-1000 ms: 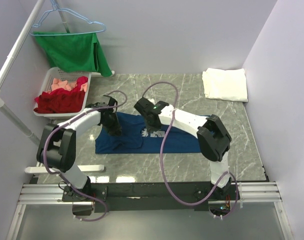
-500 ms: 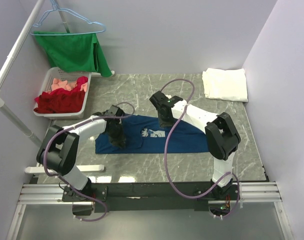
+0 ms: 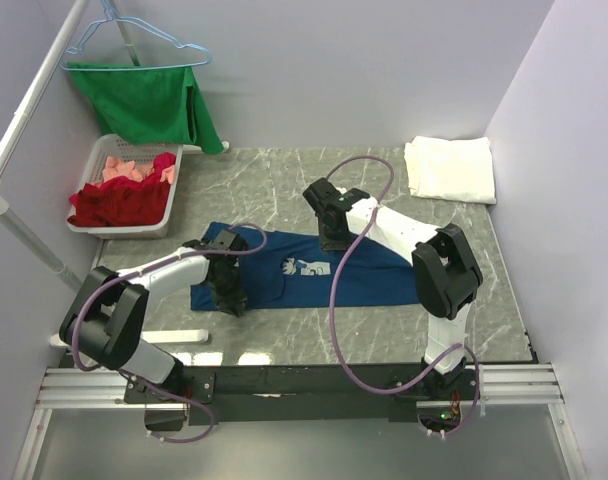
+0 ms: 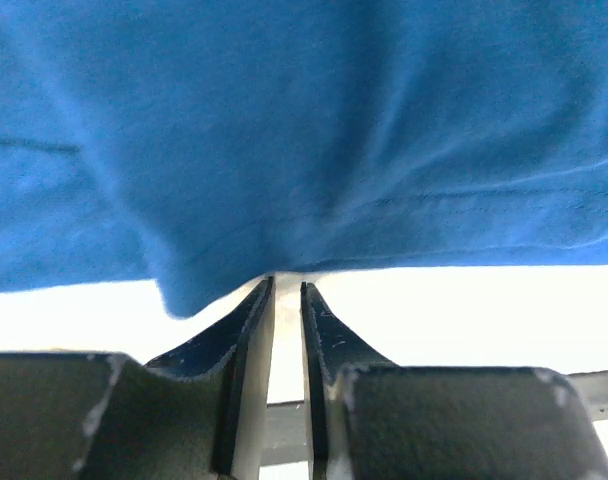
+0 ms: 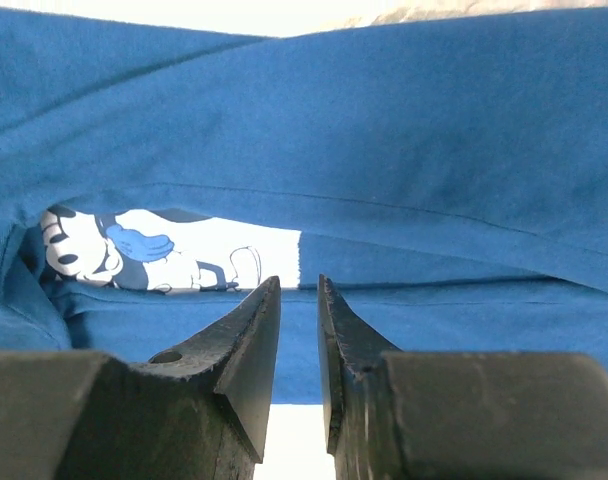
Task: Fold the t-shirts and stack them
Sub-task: Fold the tshirt
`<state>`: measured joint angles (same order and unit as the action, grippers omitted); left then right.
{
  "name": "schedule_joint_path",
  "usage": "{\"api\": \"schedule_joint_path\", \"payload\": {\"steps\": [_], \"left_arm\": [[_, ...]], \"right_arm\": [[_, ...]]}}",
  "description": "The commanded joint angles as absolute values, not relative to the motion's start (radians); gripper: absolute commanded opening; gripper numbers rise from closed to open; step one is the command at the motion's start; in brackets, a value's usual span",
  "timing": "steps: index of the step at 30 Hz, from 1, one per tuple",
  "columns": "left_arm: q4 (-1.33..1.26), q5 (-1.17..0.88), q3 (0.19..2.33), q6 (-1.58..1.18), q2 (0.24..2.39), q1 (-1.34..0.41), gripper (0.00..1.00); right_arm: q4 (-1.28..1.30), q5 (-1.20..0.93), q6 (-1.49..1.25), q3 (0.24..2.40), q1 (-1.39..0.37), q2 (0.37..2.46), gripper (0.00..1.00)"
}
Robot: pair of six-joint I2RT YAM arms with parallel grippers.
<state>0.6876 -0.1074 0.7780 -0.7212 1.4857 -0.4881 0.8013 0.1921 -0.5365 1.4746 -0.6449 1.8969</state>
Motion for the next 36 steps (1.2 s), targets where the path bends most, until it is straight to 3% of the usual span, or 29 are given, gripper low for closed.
{"api": "schedule_joint_path", "payload": {"steps": [1, 7, 13, 22, 36], "left_arm": [[0.771, -0.022, 0.901, -0.732, 1.424, -0.491, 0.23], [0.795, 0.061, 1.115, -0.727, 1.457, -0.489, 0.26], [0.747, 0.063, 1.236, -0.73, 1.633, -0.468, 0.26], [0.686, 0.038, 1.288, -0.706, 1.813, -0.394, 0.24], [0.733, 0.051, 1.26, -0.657, 1.824, -0.356, 0.24]], "right_arm": [[0.825, 0.204, -0.571, 1.531, -0.609, 1.887, 0.29], [0.854, 0.21, -0.587, 1.543, -0.512, 1.904, 0.29], [0.859, 0.195, -0.574, 1.516, -0.453, 1.931, 0.3], [0.845, 0.176, -0.629, 1.459, -0.365, 1.936, 0.31], [0.877, 0.15, -0.634, 1.437, -0.318, 2.011, 0.29]]}}
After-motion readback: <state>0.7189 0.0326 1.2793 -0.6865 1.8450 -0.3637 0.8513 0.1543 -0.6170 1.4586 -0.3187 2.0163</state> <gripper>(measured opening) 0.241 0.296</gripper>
